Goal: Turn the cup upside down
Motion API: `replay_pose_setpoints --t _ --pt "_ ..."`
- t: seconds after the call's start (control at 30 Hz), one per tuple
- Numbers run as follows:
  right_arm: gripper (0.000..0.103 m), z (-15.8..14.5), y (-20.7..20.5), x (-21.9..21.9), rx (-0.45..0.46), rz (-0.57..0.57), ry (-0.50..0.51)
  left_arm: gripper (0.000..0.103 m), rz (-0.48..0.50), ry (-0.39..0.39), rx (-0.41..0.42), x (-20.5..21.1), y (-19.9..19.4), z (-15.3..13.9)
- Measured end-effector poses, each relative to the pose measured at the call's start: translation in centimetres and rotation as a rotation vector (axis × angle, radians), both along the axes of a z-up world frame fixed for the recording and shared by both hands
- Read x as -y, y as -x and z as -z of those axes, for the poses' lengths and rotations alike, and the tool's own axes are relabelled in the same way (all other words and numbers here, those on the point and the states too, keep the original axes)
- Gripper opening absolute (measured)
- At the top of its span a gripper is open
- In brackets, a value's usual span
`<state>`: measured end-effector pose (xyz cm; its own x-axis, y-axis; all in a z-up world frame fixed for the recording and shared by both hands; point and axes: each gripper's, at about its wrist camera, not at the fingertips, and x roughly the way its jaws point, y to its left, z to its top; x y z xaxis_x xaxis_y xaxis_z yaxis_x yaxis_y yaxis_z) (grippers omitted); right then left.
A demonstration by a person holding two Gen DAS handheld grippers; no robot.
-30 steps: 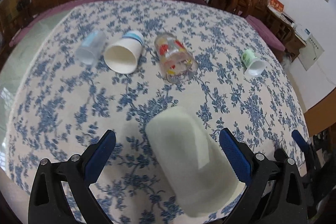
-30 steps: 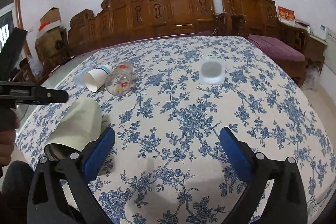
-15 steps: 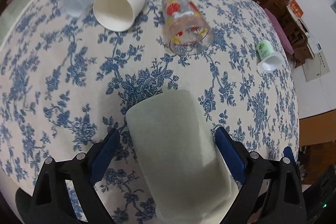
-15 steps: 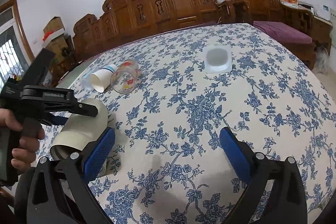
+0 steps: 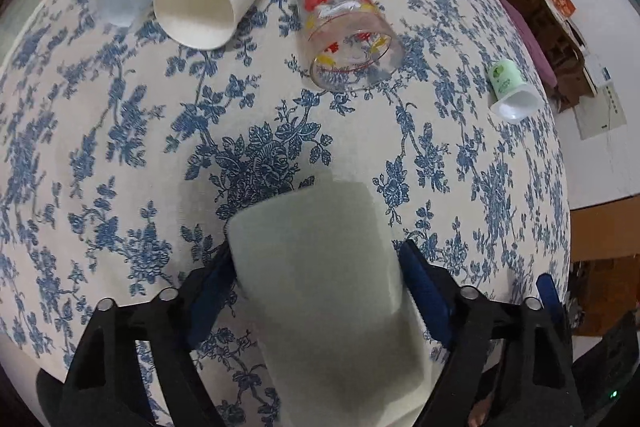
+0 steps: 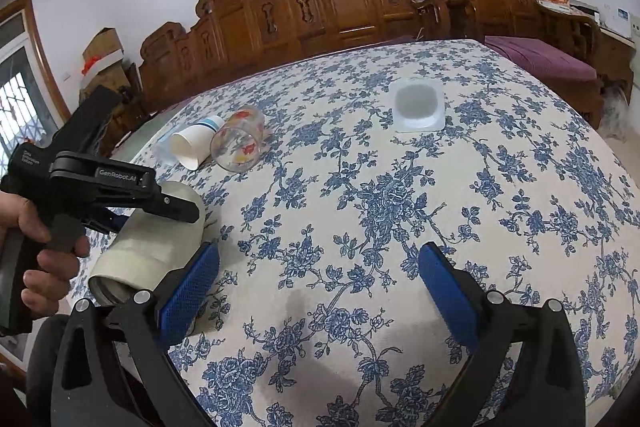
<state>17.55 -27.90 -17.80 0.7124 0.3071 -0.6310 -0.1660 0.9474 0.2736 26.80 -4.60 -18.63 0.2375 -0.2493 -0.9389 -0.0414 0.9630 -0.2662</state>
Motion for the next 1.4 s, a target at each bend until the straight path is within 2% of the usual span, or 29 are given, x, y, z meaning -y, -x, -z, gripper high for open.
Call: replay_pose_setpoints --t 0.37,0.47,0.73,0.9,1.07,1.4 --pt "0.1 0.0 0.1 -0.2 0.005 -0.006 0.01 0.072 0.132 -0.108 0.269 0.7 4.5 -7.4" --pt "0.1 0.0 0.2 -0.3 0.006 -0.006 0.012 0.071 0.149 -0.156 0.329 0.9 5.0 -8.6" --pt "0.1 0.0 0.2 -0.3 0.007 -0.004 0.019 0.071 0.158 -0.249 0.43 2.3 3.8 -9.0" --pt "0.1 0.0 0.2 -0.2 0.005 -0.002 0.023 0.071 0.187 -0.274 0.412 3.4 3.0 -7.8" --pt "0.1 0.1 0.2 -0.2 0.006 -0.003 0.026 0.071 0.209 -0.304 0.431 4.4 3.6 -7.3" --pt "0.1 0.3 0.4 -0.5 0.001 0.003 0.048 0.077 0.198 -0.285 0.451 3.6 5.9 -7.4"
